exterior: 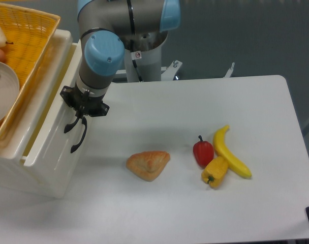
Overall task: Slide open the top white drawer
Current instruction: 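Pull the handle outward to start sliding the drawer open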
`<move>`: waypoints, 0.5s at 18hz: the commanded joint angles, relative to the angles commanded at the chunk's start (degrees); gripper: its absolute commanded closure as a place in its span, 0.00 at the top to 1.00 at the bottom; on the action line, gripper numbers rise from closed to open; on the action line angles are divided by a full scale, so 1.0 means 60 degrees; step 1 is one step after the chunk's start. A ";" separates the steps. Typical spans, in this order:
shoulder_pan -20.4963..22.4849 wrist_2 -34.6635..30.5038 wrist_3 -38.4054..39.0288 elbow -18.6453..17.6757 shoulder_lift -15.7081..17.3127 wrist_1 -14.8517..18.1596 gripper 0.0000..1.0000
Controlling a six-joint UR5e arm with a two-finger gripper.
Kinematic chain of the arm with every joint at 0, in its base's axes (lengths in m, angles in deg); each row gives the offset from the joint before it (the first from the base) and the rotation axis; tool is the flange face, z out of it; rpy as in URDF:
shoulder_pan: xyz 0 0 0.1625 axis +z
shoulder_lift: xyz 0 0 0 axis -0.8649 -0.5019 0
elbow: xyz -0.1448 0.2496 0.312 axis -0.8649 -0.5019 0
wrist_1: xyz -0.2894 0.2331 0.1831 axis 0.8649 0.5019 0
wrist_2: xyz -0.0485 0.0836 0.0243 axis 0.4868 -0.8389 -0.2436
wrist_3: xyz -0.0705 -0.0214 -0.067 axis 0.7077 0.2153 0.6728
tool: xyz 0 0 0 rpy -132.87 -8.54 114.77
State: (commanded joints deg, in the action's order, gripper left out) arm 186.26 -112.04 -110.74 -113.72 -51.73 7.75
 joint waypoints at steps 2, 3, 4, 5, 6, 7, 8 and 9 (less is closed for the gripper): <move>0.0058 0.0000 0.0000 0.0000 -0.0015 0.0000 0.15; 0.0073 0.0000 -0.0015 0.0015 -0.0015 0.0000 0.15; 0.0117 0.0000 -0.0015 0.0015 -0.0015 0.0000 0.15; 0.0175 0.0000 -0.0015 0.0029 -0.0015 0.0000 0.15; 0.0205 0.0000 -0.0029 0.0058 -0.0015 0.0000 0.15; 0.0220 0.0000 -0.0029 0.0088 -0.0015 0.0015 0.15; 0.0278 0.0015 -0.0029 0.0088 0.0000 0.0015 0.15; 0.0293 0.0015 -0.0029 0.0117 0.0015 0.0015 0.15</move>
State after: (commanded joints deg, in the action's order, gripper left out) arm 188.02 -111.95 -110.92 -113.02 -51.64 7.84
